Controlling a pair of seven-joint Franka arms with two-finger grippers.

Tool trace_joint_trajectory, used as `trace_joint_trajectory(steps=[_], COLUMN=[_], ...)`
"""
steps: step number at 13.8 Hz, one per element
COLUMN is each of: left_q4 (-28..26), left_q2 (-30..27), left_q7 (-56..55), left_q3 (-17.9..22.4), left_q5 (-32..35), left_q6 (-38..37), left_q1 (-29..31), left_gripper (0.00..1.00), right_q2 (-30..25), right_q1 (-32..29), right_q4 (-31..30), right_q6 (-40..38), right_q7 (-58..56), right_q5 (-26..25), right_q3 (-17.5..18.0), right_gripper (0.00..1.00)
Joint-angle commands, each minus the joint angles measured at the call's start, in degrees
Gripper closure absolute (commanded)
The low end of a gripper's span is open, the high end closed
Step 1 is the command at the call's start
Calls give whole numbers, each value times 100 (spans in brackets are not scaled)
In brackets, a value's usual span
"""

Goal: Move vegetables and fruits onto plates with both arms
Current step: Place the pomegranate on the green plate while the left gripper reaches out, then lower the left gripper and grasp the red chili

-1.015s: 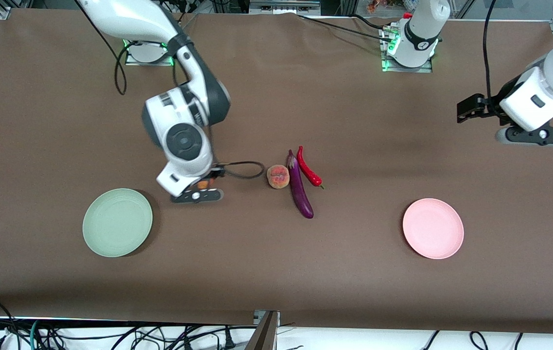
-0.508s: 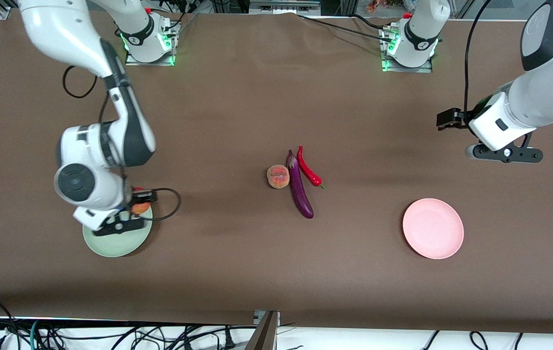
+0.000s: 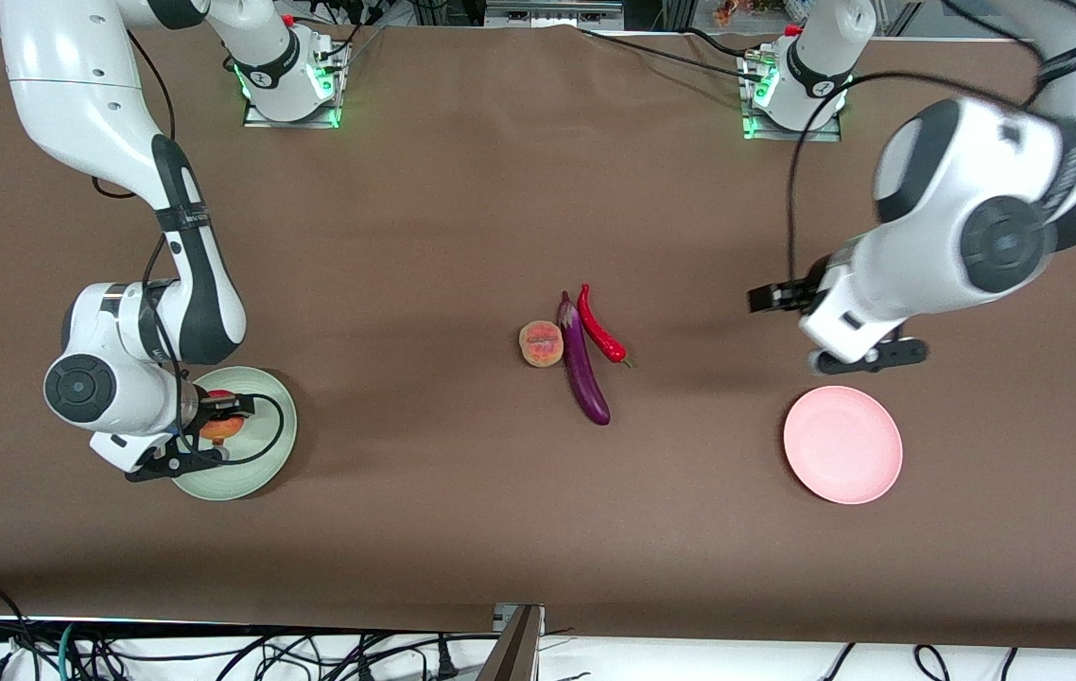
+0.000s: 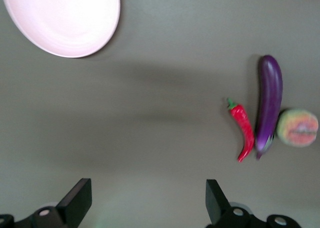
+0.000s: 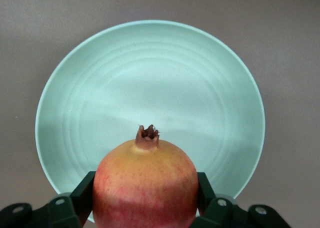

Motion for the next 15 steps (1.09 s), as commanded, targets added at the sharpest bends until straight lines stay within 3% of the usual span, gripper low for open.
trace_joint_trajectory(steps=[1, 7, 12, 15], left_q4=[-106, -71, -53, -88], left_q2=[328, 1137, 1867, 2017], left_q7=[-748, -2418, -2991, -2991], left_q3=[40, 40, 49, 49], left_q5=[-209, -474, -667, -597], left_q6=[539, 1585, 2341, 2377], left_q1=[-211, -721, -1257, -1354], left_gripper=[0, 0, 0, 0], right_q2=[39, 163, 233, 259], right_q1=[-219, -395, -509, -509], right_q4=[-28, -28, -28, -28], right_q6=[222, 469, 566, 584], right_q7=[-362, -653, -662, -661], right_q5=[60, 69, 69, 69], right_q3=[49, 49, 49, 49], right_gripper=[56, 56, 54, 53])
